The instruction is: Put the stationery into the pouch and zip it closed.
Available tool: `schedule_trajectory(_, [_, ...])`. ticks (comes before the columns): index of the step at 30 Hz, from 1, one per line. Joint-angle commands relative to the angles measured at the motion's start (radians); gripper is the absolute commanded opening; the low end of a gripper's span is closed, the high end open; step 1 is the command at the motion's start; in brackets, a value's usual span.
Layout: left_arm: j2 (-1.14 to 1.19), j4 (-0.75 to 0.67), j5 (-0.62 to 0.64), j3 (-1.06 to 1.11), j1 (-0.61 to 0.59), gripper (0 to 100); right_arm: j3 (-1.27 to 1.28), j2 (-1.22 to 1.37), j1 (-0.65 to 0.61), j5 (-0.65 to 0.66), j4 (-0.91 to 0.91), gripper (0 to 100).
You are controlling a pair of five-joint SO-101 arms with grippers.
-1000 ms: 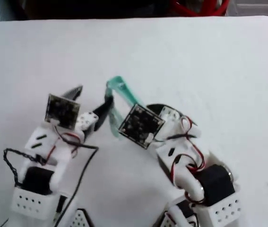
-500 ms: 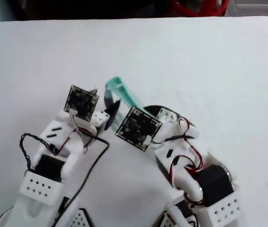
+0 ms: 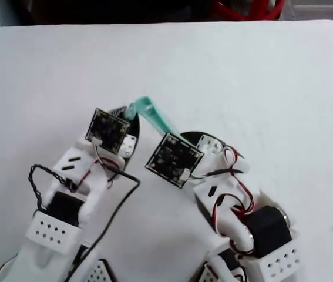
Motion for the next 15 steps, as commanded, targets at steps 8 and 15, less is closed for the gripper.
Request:
schedule_trajectory(8, [0.005, -0.157, 0.009, -0.064, -0.17, 2, -0.011, -0.012, 0.008, 0.014, 0.044, 2.0])
schedule_trajectory(15, [0.033, -0.157, 0.003, -0.075, -0.254, 2, -0.009, -0.031, 0.01, 0.028, 0.081, 2.0])
